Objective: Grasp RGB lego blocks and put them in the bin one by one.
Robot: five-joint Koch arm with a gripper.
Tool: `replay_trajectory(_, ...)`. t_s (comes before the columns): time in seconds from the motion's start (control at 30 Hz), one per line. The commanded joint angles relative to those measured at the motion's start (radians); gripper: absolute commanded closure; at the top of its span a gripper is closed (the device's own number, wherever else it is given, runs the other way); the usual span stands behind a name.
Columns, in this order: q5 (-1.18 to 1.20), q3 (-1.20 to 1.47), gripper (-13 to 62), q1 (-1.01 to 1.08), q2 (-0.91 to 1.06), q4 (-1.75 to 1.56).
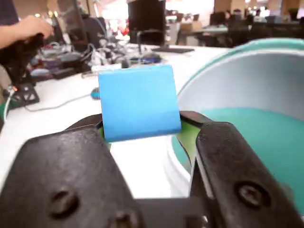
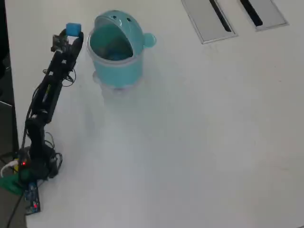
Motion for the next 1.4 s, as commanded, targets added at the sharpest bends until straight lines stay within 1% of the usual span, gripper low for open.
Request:
replay_trajectory(0.0, 0.012, -0.138, 42.4, 0.003, 0.002, -0.072)
replay_trajectory(0.13, 0.012, -0.276, 42.4, 0.029, -0.12, -0.067)
replay_trajectory(0.23, 0.014, -0.288, 41.8, 0.083, -0.144, -0.074)
replay_trajectory(0.3, 0.011, -0.288, 37.4, 0.104, -0.146, -0.077)
replay_trajectory(0.33, 0.002, -0.288, 33.5, 0.118, -0.147, -0.083)
replay_trajectory(0.4, -0.009, -0.281, 28.7, 0.127, -0.149, -0.081)
replay_trajectory(0.63, -0.021, -0.273, 23.0, 0.133, -0.124, -0.074)
replay_trajectory(0.9, -0.02, -0.146, 23.1, 0.123, -0.018, -0.106)
replay_trajectory(1.17, -0.015, 0.144, 23.1, 0.14, 0.17, -0.249)
replay_trajectory(1.37, -0.012, 0.224, 23.1, 0.153, 0.255, -0.276)
